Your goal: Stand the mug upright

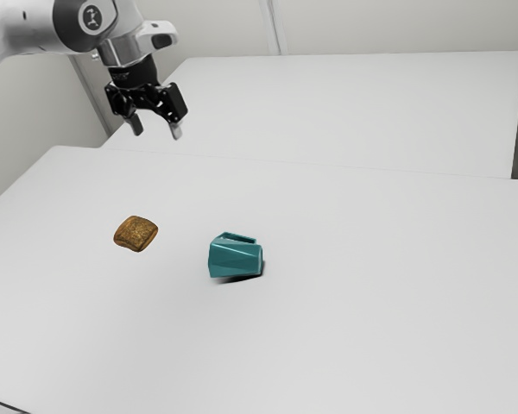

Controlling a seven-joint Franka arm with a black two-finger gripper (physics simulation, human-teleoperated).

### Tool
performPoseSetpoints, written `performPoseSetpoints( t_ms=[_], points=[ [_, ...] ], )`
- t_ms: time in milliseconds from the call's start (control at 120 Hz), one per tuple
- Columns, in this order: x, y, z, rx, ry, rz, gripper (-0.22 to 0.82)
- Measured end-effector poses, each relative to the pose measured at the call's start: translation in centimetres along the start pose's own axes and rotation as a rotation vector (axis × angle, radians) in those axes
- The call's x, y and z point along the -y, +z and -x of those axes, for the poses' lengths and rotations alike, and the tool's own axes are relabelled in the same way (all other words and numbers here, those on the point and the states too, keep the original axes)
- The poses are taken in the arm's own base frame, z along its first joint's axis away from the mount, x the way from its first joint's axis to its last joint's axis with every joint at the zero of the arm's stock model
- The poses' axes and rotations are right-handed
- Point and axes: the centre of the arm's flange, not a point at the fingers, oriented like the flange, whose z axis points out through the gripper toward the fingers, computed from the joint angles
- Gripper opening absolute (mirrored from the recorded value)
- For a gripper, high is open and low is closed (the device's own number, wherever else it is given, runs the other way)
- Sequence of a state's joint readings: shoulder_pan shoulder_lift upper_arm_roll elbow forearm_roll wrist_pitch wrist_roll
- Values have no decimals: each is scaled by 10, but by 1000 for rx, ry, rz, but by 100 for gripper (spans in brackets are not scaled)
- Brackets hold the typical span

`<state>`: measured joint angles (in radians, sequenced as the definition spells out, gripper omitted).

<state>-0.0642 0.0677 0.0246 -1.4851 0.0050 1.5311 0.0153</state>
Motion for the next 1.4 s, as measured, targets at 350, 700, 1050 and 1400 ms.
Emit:
performPoseSetpoints(
  t_ms=[350,700,1050,1400],
  points=[
    [13,6,3,33,-31,1,60],
    [24,72,24,140,-47,195,60],
    [96,193,39,101,-116,568,60],
    [125,287,20,-66,-152,809,60]
  ],
)
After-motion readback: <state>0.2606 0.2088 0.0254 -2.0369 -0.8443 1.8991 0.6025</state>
